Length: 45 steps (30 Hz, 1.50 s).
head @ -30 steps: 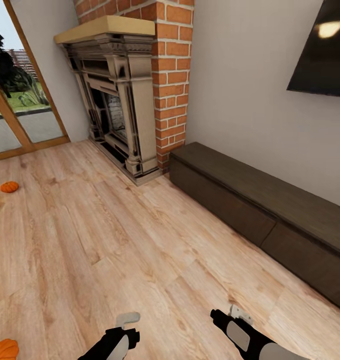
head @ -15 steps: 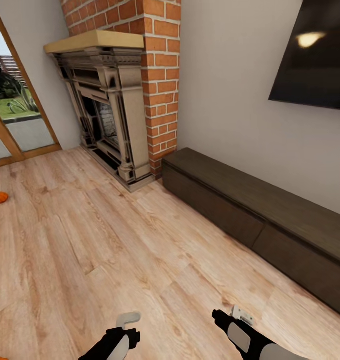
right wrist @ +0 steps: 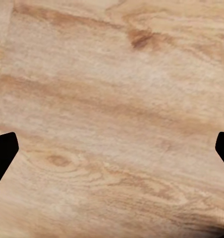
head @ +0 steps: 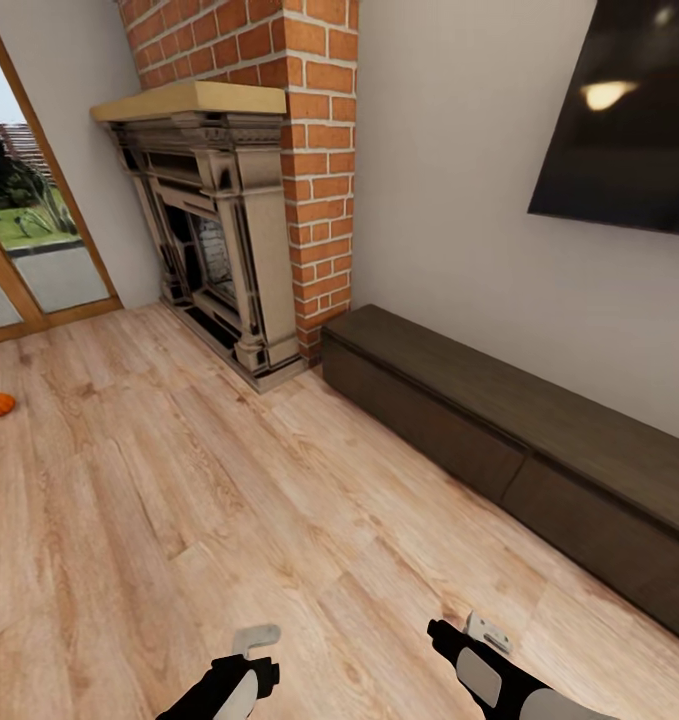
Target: Place each of the two pumpkins and all three candles from the living room inside a cabinet in the living room (use any cabinet), then make sure every cabinet is closed, and position the cauldron so it is next to a table in the living room.
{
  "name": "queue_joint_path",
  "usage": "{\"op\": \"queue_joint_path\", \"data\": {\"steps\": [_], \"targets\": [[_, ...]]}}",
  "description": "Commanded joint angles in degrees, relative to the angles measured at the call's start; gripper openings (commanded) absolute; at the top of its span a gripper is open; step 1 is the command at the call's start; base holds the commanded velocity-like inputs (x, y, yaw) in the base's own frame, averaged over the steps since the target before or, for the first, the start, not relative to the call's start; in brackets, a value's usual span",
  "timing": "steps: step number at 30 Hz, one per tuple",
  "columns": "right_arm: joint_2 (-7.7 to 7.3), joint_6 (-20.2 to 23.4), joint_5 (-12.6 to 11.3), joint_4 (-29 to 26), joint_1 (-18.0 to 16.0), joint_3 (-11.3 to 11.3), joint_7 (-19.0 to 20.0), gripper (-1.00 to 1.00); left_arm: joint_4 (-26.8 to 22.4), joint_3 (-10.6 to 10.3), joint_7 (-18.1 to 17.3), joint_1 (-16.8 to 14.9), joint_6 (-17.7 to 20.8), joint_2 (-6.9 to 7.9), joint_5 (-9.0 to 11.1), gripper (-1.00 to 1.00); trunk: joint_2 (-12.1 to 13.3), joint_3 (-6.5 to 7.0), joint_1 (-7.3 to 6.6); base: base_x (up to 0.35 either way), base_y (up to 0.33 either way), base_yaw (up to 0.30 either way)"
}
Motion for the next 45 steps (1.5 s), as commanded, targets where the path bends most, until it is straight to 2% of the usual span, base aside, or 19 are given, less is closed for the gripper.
{"op": "queue_joint_path", "data": {"steps": [1, 45], "targets": [[-0.01, -0.2, -0.8, 0.0, 0.0, 0.5, -0.2, 1.00, -0.1, -0.4, 0.5, 0.0, 0.1, 0.06, 0.6, 1.00, 0.0, 0.05, -0.01, 0.000, 0.000, 0.000], [0.02, -0.3, -1.2, 0.0, 0.0, 0.5, -0.3, 1.00, -0.1, -0.4, 0.5, 0.0, 0.1, 0.03, 0.6, 1.00, 0.0, 4.26, -0.01, 0.000, 0.000, 0.000]]}}
